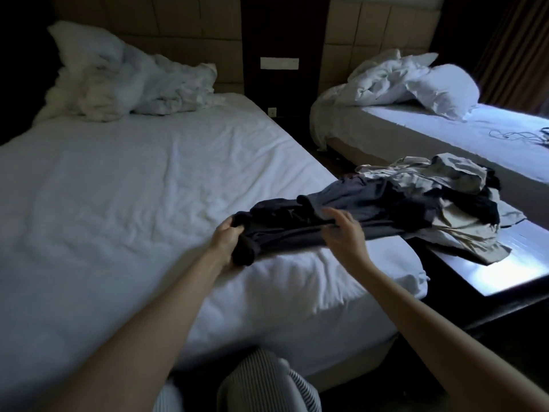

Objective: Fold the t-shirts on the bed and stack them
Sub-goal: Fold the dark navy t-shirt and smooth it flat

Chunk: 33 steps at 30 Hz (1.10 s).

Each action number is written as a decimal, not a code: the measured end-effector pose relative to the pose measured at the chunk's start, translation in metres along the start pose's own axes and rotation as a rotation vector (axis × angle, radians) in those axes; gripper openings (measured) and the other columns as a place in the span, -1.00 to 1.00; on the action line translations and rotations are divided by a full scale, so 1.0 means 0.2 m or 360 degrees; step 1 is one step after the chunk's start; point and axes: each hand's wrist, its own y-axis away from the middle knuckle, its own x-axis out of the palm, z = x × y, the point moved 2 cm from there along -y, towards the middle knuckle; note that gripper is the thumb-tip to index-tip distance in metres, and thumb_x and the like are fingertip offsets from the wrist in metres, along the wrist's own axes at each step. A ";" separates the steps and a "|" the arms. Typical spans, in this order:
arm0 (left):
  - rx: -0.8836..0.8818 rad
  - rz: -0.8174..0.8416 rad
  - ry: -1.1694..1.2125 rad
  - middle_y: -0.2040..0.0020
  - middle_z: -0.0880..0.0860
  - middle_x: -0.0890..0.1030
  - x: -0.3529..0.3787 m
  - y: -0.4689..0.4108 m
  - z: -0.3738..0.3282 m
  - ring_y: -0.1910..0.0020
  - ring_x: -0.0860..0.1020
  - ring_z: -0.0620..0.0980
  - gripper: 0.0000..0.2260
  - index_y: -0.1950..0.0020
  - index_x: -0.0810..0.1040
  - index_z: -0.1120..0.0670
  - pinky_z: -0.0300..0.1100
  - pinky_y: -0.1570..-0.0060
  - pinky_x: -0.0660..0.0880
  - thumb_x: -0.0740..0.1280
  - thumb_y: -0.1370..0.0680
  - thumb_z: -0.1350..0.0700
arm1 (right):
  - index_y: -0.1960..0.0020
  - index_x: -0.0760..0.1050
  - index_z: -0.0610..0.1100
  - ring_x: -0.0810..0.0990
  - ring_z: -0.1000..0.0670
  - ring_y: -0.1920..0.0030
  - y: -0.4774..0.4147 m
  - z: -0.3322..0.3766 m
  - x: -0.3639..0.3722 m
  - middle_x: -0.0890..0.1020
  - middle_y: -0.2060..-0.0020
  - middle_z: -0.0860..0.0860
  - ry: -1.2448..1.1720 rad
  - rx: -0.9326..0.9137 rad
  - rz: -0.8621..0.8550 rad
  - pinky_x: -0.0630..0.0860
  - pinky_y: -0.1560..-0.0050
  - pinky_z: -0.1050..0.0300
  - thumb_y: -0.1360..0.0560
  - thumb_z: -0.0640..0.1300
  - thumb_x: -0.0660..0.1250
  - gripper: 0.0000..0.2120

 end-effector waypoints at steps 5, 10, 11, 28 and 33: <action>0.0101 -0.0019 -0.0452 0.15 -0.02 0.56 -0.40 0.14 -0.09 0.11 0.52 -0.03 -0.70 0.02 0.53 0.09 -0.42 0.23 0.49 0.11 -0.56 0.43 | -0.45 0.23 0.06 0.10 -0.07 -0.45 -0.05 0.05 0.14 0.24 -0.45 0.03 0.0825 0.0143 0.0556 0.07 -0.34 -0.01 -0.53 0.02 0.23 -0.50; 0.0127 -0.0336 -0.0676 -0.03 0.10 0.57 -0.75 0.21 -0.14 -0.02 0.50 0.04 -0.72 -0.16 0.53 0.15 -0.20 0.01 0.41 0.13 -0.58 0.38 | -0.17 0.56 -0.07 0.54 -0.15 -0.13 0.08 0.28 0.35 0.63 -0.09 -0.10 0.0554 -0.0059 0.0437 0.29 -0.13 0.05 -0.54 -0.14 0.23 -0.76; 0.0130 -0.0412 -0.0740 -0.04 0.10 0.56 -0.80 0.22 -0.16 -0.02 0.49 0.03 -0.71 -0.17 0.53 0.17 -0.22 0.01 0.38 0.13 -0.57 0.38 | -0.12 0.59 -0.10 0.58 -0.16 -0.08 0.12 0.36 0.39 0.66 -0.03 -0.12 0.0427 -0.0131 0.0382 0.36 -0.07 0.04 -0.52 -0.14 0.27 -0.79; 0.0758 0.0902 -0.1880 -0.22 0.04 0.57 0.37 0.36 -0.12 -0.20 0.50 0.04 -0.66 -0.25 0.53 0.05 -0.06 -0.16 0.43 0.32 -0.53 -0.07 | -0.38 0.35 -0.16 0.46 -0.13 -0.31 0.58 0.30 0.34 0.49 -0.31 -0.09 0.0821 -0.1202 0.1013 0.38 -0.28 -0.10 -0.45 0.11 0.10 -0.42; 0.0798 0.0828 -0.2157 -0.15 0.15 0.55 0.52 0.33 0.05 -0.12 0.50 0.18 -0.83 -0.15 0.46 0.08 -0.07 0.12 0.32 0.22 -0.57 0.12 | -0.24 0.52 -0.10 0.49 0.01 -0.23 0.56 0.09 0.08 0.60 -0.18 -0.02 0.0571 -0.1267 0.0962 0.39 -0.25 0.09 -0.50 0.01 0.20 -0.63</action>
